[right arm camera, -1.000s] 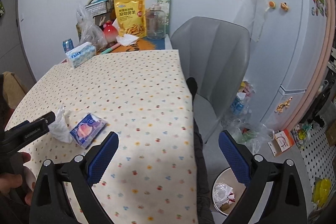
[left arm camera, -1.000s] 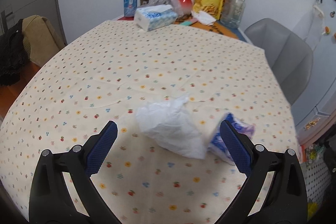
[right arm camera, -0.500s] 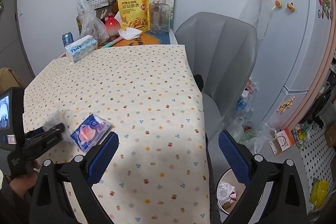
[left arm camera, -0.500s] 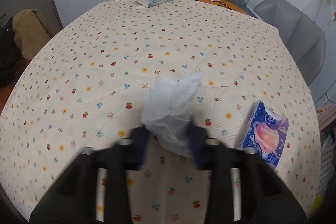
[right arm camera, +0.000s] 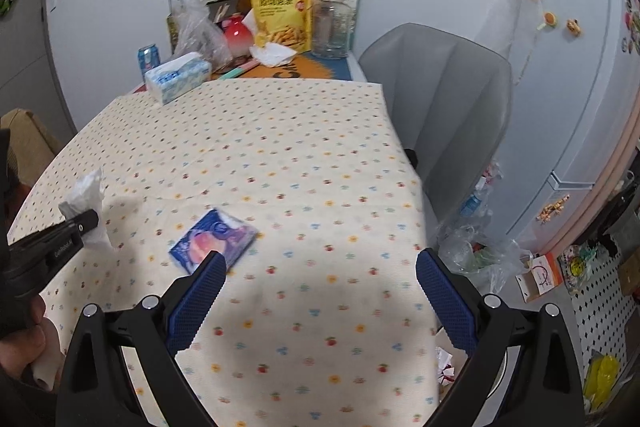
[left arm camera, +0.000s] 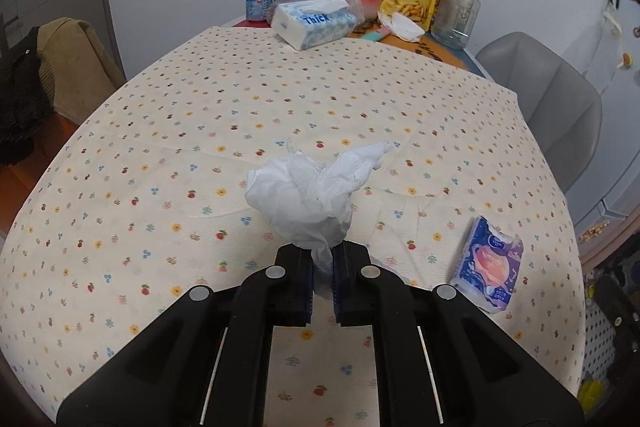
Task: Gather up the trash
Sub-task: 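Close the left tool on the white plastic bag, then close the right tool on the blue-and-pink wipes packet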
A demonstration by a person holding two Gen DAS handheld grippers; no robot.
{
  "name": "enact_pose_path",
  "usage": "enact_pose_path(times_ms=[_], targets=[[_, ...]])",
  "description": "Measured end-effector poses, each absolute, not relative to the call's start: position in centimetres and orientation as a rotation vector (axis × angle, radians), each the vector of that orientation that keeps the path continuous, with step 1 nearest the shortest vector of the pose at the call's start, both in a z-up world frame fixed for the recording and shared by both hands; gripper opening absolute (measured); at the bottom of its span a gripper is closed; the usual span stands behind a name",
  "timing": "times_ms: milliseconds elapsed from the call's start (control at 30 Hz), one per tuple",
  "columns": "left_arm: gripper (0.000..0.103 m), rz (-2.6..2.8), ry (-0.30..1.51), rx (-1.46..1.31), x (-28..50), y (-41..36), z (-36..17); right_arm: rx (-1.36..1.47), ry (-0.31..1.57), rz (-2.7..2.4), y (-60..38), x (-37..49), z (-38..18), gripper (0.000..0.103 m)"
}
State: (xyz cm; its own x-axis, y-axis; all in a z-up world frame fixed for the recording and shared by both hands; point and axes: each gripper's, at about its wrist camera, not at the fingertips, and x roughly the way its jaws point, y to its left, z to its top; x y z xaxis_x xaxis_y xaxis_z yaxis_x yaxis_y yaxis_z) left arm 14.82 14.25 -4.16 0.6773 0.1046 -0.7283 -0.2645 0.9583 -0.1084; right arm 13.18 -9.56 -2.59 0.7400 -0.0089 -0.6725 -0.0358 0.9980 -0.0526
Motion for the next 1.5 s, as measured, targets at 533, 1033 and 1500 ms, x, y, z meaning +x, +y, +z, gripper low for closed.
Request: enact_pose_path(times_ms=[533,1033,1500], targets=[[0.008,0.239,0.804,-0.199,16.2,18.6,-5.1,-0.083,0.812,0.106,-2.6,16.9,-6.0,0.094],[0.008,0.277,0.839,-0.141,17.5,18.8,-7.5,-0.084,0.880,0.124,-0.2,19.2,-9.5,0.083],[0.008,0.229,0.802,-0.095,16.0,14.7,-5.1,-0.020,0.841,0.147,-3.4,16.3,-6.2,0.034]])
